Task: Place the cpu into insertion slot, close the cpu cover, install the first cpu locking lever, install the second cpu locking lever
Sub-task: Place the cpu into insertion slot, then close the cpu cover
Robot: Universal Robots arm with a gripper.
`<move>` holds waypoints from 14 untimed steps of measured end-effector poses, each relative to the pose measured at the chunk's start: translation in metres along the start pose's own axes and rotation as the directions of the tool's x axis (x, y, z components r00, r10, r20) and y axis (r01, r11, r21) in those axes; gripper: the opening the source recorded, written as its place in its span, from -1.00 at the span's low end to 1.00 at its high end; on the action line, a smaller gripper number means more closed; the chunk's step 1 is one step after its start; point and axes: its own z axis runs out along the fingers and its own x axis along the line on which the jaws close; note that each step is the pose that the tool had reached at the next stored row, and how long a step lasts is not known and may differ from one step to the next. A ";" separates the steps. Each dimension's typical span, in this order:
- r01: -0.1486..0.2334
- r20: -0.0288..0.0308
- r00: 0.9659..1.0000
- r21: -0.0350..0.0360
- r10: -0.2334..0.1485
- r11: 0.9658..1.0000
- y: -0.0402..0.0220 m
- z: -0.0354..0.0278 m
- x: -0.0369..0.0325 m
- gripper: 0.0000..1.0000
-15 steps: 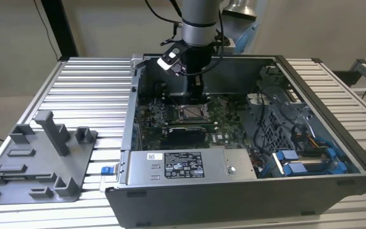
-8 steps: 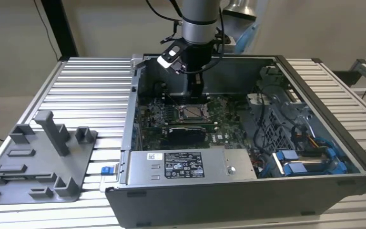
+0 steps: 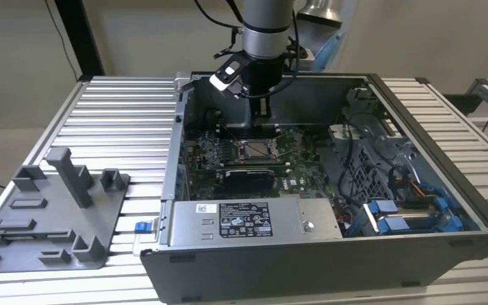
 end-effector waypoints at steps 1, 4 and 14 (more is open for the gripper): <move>0.000 0.000 1.000 0.000 0.000 1.000 0.0000 0.0000 0.0000 -1.00; 0.000 0.000 1.000 0.000 0.000 1.000 0.0000 0.0000 0.0000 -1.00; 0.000 0.007 1.000 0.003 0.000 1.000 0.0118 0.0002 0.0000 -1.00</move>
